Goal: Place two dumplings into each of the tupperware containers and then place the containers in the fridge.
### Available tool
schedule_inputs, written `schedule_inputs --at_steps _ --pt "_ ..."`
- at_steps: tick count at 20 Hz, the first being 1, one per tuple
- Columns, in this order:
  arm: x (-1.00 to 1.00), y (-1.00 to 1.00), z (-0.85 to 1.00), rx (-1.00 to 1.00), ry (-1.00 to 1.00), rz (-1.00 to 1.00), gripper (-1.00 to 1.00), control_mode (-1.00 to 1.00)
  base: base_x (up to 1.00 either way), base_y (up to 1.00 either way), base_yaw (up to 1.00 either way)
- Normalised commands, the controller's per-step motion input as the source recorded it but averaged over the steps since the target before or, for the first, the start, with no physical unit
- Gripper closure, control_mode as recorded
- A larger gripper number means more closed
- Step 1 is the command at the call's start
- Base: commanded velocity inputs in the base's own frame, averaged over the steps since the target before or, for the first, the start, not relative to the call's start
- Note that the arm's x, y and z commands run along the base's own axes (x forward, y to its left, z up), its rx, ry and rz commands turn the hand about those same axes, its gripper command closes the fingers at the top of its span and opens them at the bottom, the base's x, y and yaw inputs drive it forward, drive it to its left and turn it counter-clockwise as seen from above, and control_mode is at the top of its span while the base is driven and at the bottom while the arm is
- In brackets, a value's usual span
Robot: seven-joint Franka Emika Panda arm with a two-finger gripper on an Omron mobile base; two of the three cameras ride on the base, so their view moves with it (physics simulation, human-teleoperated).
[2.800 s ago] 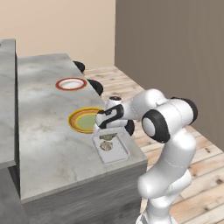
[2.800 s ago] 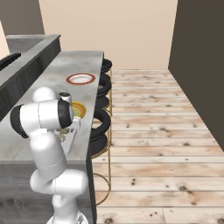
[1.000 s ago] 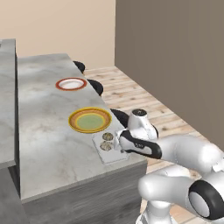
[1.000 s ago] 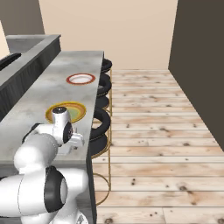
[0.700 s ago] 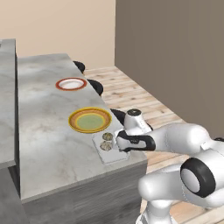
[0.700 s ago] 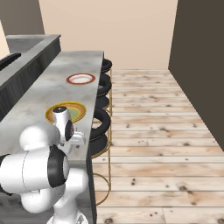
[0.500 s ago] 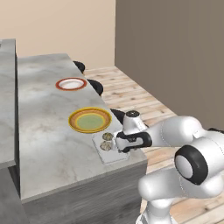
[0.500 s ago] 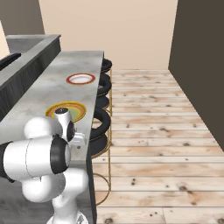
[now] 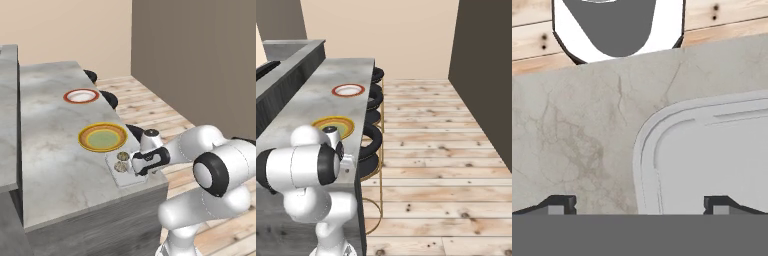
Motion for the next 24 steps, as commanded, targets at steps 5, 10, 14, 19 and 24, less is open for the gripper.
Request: schedule_inputs --at_steps 5,10,14,19,24 --pt "0.05 0.01 -0.54 0.0 -0.01 0.0 1.0 -1.0 0.0 0.0 0.0" --pt "-0.02 0.01 -0.51 0.0 -0.07 -0.04 1.0 -1.0 0.0 0.0 0.0" --pt "-0.03 0.0 -0.48 0.03 -0.09 -0.06 1.0 -1.0 0.0 0.0 0.0" --pt "-0.33 -0.36 -0.42 0.15 -0.16 -0.17 1.0 -1.0 0.0 0.0 0.0" --pt "-0.19 -0.48 -0.38 0.18 -0.1 -0.22 1.0 -1.0 0.0 0.0 0.0"
